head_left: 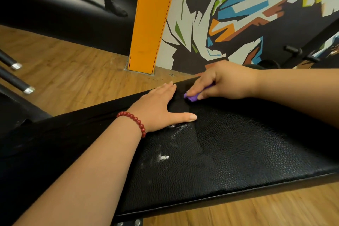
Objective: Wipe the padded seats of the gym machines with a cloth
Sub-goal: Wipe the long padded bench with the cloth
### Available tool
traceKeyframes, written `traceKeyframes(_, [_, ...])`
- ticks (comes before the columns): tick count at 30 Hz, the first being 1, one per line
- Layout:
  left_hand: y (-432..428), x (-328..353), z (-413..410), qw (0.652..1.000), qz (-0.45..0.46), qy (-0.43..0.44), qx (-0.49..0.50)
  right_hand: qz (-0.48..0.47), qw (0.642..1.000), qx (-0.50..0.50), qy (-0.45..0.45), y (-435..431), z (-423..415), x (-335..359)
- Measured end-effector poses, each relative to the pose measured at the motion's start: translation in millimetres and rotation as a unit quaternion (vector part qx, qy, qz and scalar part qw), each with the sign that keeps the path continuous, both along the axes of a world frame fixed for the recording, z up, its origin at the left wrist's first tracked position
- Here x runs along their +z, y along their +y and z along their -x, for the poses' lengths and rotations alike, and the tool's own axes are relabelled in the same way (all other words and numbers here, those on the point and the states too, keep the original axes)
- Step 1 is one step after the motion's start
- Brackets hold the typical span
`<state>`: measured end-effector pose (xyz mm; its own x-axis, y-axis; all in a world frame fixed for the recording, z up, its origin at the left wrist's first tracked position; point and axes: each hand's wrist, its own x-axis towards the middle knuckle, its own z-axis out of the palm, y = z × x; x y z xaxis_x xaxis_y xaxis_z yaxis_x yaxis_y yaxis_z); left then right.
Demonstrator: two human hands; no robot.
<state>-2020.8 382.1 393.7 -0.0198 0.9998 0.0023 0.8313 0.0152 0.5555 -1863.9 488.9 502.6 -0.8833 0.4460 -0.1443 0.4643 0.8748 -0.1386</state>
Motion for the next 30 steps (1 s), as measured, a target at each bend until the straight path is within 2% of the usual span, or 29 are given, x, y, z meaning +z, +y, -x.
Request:
traceKeyframes(3, [1.0,0.3,0.4,1.0,0.003,-0.001,-0.002,-0.023,1.0,0.014,-0.002,3.4,1.0,-0.6])
traceKeyframes(9, [-1.0,1.3,0.2,1.0,0.005,-0.008,0.0,-0.118,0.991,-0.065,0.003,29.5,22.5,-1.6])
traceKeyframes(13, [-0.4,1.5,0.5,1.0,0.002,-0.012,-0.001,-0.109,0.991,-0.077,0.0,27.5,24.0,-1.4])
traceKeyframes(18, [1.6,-0.6,1.4,1.0,0.002,-0.017,-0.005,-0.024,0.999,-0.045,-0.003,16.3,11.4,0.8])
traceKeyframes(24, [1.9,-1.1,1.5,1.0,0.002,-0.022,-0.004,-0.102,0.992,-0.078,0.001,29.2,24.3,0.6])
traceKeyframes(30, [0.7,-2.6,1.4,1.0,0.001,-0.03,-0.002,-0.06,0.995,-0.073,0.008,16.3,18.8,-0.9])
